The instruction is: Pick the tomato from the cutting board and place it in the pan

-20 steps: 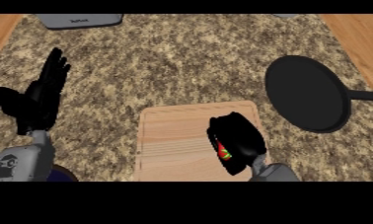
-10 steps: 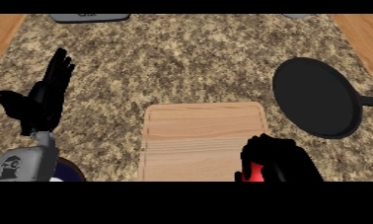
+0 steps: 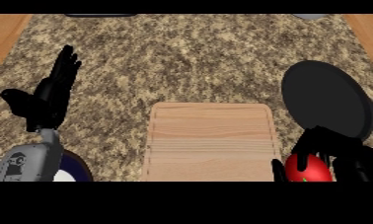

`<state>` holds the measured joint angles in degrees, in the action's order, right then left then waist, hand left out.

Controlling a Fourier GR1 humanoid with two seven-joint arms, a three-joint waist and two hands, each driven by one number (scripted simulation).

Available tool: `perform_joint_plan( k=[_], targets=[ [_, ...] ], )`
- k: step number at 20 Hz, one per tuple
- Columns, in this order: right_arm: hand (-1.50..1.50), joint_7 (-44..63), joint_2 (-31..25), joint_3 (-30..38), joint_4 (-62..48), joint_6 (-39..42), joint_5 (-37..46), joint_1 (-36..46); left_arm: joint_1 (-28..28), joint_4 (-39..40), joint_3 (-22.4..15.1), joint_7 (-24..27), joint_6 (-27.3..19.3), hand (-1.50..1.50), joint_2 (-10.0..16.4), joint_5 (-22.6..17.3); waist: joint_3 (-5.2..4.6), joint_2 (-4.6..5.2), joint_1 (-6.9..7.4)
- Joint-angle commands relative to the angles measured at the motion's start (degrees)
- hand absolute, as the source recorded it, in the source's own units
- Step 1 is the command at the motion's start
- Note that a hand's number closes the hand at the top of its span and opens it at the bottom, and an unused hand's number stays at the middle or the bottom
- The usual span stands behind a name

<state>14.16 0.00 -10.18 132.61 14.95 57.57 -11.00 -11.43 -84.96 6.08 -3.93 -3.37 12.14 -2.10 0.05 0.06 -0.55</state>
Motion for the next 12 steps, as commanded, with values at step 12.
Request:
perform_joint_plan(
  k=[12],
  targets=[
    [1.50, -21.51, -18.61, 32.92, -46.32, -13.96, -9.95, 25.65, -4.98, 0.30, -2.01, -3.62, -1.40, 0.00, -1.29, 2.22, 0.07, 0.41, 1.63]
  ],
)
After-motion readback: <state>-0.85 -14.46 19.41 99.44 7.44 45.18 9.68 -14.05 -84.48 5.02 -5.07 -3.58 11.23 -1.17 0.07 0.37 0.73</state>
